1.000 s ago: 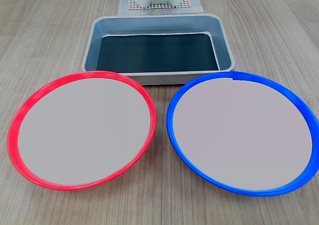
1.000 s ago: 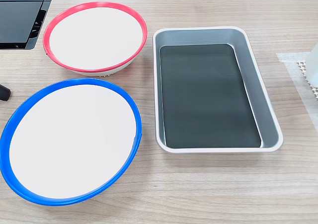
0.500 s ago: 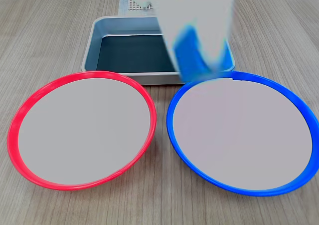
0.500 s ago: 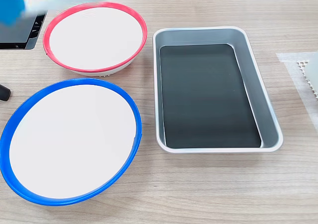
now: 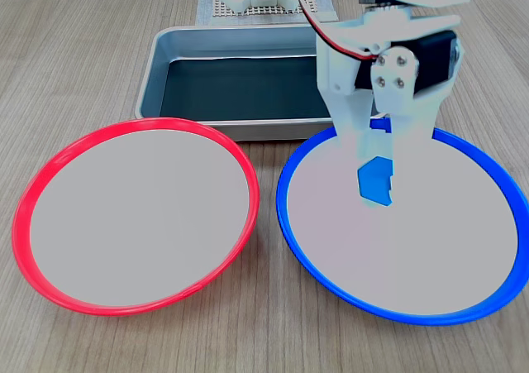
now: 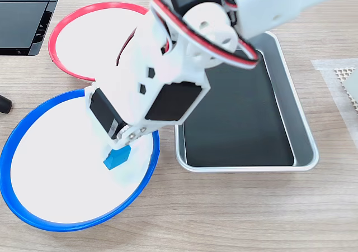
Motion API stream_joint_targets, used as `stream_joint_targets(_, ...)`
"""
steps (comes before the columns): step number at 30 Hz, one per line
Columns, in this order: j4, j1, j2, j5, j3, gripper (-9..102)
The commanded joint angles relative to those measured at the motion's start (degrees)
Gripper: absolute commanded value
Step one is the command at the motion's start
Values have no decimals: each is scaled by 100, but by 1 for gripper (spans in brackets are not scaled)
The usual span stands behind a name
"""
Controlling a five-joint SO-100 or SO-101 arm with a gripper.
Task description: Move a blue block from tray to blue dish
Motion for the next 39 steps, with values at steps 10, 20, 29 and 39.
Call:
stream_joint_targets(10, -202, 53, -149, -88, -413, 35)
stream_joint_targets(20, -1477, 44, 2101, 773, 923, 34)
stream_joint_targets(29, -1898, 510, 5774, 2065, 2769, 1)
stream_joint_targets(39, -1424, 2215, 10020, 4113, 5476, -1)
